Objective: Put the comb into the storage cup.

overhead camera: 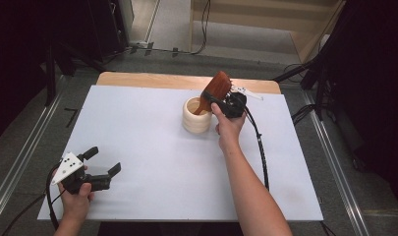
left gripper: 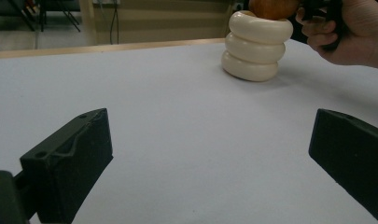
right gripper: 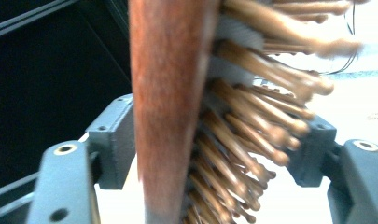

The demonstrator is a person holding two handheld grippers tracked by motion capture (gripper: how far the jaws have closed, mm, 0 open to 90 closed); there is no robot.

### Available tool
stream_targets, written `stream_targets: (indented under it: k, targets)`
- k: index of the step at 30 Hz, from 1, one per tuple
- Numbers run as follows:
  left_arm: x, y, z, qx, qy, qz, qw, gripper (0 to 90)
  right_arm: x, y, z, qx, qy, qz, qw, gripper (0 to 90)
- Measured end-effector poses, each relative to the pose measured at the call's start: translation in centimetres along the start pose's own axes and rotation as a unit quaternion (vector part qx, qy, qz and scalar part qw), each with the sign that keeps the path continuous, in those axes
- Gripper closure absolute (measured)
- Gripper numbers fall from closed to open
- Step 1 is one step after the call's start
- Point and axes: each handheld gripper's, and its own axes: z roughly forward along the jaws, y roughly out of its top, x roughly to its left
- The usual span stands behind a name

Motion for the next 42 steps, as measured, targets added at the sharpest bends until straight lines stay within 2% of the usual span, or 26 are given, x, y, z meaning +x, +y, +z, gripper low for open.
stream_targets:
  k: [3,7,9,11,20,42]
  targets:
    - [0.0,0.0,0.0,0.000,0.000,0.000,1.0000,0.0,0.1,0.0,-0.2,-0.002,-0.009,-0.006,0.9999,18.1]
    - [0.0,0.0,0.0,0.000,0.001,0.000,1.0000,0.0,0.2,0.1,-0.4,0.001,0.004,-0.012,0.9999,9.8]
    - [0.0,0.0,0.0,0.000,0.000,0.000,1.0000,0.0,0.2,0.2,-0.5,0.005,0.000,-0.021,0.9998,7.7]
    - [0.0,0.0,0.0,0.001,0.000,0.002,1.0000,0.0,0.3,0.2,-0.7,0.010,0.001,-0.028,0.9996,0.0]
    - [-0.1,0.0,0.0,0.001,-0.001,0.003,1.0000,0.0,0.4,0.0,-1.9,0.027,-0.003,-0.064,0.9976,0.0]
    - [-0.1,0.0,0.0,0.001,-0.002,0.005,1.0000,0.0,0.4,-0.6,-6.3,0.019,0.001,-0.116,0.9931,0.0]
